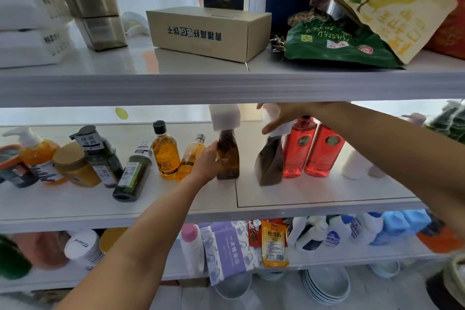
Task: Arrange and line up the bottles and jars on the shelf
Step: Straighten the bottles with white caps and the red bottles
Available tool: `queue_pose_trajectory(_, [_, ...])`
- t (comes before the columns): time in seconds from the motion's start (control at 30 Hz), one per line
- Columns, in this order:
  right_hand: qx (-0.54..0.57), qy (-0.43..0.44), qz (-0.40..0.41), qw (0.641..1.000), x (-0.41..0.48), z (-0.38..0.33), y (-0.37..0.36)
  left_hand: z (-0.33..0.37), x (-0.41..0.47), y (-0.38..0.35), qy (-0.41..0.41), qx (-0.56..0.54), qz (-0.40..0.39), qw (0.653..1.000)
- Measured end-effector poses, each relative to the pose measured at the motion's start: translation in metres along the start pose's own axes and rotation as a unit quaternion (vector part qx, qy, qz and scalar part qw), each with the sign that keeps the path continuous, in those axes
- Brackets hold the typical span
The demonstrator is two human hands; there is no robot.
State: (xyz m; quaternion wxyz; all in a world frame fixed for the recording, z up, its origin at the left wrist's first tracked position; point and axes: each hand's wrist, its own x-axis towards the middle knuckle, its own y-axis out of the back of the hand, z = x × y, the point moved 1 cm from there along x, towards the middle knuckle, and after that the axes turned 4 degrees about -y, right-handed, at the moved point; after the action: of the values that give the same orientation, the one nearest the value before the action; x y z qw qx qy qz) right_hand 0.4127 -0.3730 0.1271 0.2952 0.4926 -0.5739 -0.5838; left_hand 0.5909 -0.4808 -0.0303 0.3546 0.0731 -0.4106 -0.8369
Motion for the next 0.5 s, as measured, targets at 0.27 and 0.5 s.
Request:
queue_pose_trajectory(0.27, [0.022,-0.003,0.004,1.0,-0.002,-0.002,-0.001,-0.003,-0.025,-0.008,-0.038,0.119,0.16,0.979])
queue_pose_trajectory(0.5, [0.014,-0.076,0.094,0.993,0.009,-0.017,-0.01,0.027,-0.028,-0.027,-0.103,0.116,0.111,0.982])
